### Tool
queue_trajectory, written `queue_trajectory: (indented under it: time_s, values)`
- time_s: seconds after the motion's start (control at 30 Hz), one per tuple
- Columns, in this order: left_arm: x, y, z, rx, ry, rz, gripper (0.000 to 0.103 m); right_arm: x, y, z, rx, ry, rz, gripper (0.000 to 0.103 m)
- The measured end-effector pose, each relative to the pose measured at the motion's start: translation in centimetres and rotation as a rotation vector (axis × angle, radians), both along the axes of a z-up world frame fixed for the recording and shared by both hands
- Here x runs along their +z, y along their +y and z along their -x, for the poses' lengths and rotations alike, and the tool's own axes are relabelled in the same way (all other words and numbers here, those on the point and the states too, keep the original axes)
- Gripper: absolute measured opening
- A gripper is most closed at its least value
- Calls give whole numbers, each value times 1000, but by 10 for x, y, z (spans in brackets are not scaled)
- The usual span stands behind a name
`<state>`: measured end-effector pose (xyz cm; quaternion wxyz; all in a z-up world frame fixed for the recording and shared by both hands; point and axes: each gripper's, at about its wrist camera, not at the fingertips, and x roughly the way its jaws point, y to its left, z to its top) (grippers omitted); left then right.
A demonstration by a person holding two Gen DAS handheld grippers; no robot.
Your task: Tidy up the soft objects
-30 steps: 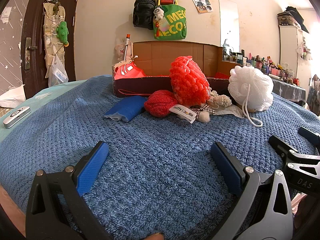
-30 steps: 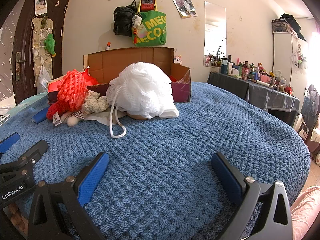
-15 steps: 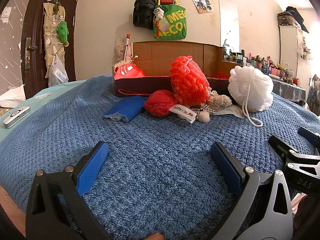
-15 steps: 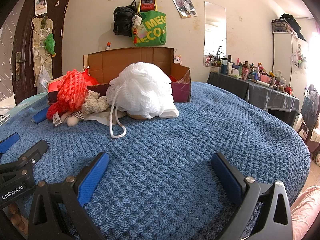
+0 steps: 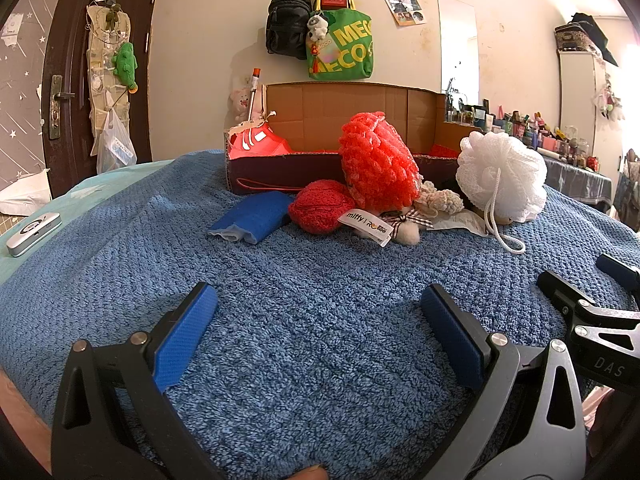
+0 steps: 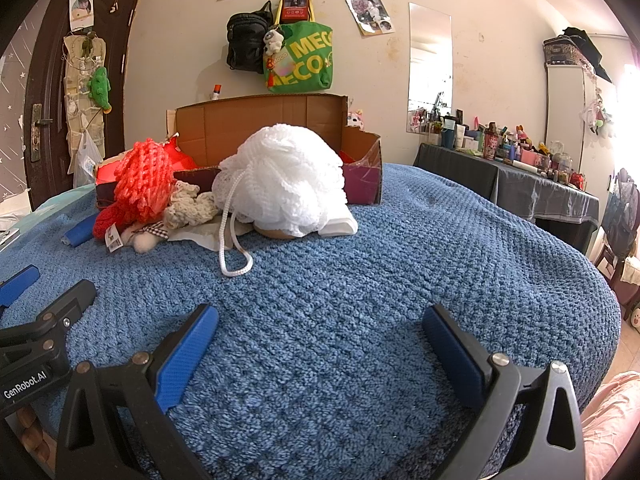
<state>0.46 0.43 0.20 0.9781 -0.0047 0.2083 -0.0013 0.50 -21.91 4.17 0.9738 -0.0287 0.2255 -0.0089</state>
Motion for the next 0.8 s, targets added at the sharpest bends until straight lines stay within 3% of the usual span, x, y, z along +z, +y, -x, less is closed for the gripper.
queue_trajectory:
  time_s: [0.6,0.8]
  values:
    - [0,6,0,-4,3,18,103,3,-1,-1,6,8,-4,103]
    - [9,8,-1,3,-1,15,103,19,-9,5,25,-32,-18,103]
